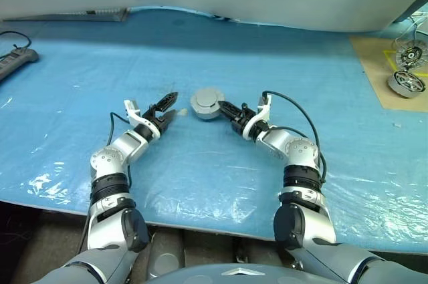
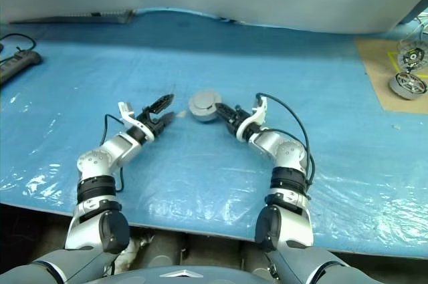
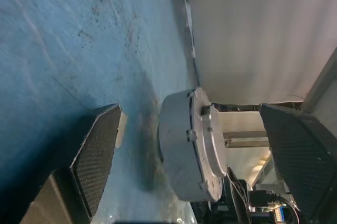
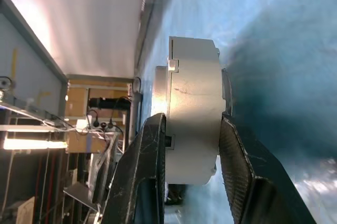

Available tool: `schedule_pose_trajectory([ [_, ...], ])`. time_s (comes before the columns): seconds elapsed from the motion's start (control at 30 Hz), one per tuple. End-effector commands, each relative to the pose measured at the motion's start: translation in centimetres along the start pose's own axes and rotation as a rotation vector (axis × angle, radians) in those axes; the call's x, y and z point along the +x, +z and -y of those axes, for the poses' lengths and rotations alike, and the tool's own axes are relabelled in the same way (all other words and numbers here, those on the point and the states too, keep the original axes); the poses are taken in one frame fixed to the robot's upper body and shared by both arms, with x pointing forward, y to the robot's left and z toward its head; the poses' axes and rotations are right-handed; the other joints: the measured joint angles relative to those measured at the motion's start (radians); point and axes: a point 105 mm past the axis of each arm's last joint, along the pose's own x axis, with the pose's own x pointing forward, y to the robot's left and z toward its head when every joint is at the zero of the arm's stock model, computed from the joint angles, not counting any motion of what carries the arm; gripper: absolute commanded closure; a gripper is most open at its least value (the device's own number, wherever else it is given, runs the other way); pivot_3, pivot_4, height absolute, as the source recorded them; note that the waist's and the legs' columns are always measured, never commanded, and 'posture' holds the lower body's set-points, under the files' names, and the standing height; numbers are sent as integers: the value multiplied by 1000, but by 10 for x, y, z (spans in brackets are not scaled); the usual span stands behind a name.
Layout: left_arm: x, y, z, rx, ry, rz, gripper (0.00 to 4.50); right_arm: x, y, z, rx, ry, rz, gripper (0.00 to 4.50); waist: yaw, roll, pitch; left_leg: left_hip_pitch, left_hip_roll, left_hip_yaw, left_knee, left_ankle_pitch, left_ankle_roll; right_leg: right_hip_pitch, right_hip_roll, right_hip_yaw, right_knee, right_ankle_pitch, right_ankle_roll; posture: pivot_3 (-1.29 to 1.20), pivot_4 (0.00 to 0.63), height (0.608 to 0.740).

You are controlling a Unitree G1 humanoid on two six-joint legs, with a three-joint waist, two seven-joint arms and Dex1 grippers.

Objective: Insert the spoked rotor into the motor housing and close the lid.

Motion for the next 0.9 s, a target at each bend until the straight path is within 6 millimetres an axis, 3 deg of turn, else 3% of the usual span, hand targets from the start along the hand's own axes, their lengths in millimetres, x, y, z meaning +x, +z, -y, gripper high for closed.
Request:
schedule_pose_trajectory([
  [0.03, 4, -2, 12, -34, -55, -2, 0, 5, 11, -43, -24, 159, 27, 3425, 0, 0, 0, 0, 0, 0, 0, 0, 0, 0, 0, 0, 0, 0, 0, 0, 150, 740],
  [0.3, 14, -18, 22, -82, -124, -51, 0, 8, -1, -65, -31, 222, -17, 3425, 0, 0, 0, -1, 0, -1, 1, 0, 0, 0, 0, -1, 0, 1, 1, 0, 150, 740],
  [0.6, 11, -25, 42, -148, -268, -85, 0, 9, -16, -66, -19, 229, -58, 3425, 1, 0, 0, -3, 0, -4, 4, 0, 0, 0, 0, -2, 1, 1, 2, 0, 150, 740],
  [0.9, 13, -33, 49, -182, -291, -111, 0, 9, -27, -70, -8, 253, -102, 3425, 1, 0, 0, -5, 0, -7, 9, 0, 0, 0, 0, -4, 3, 1, 2, 0, 150, 740],
])
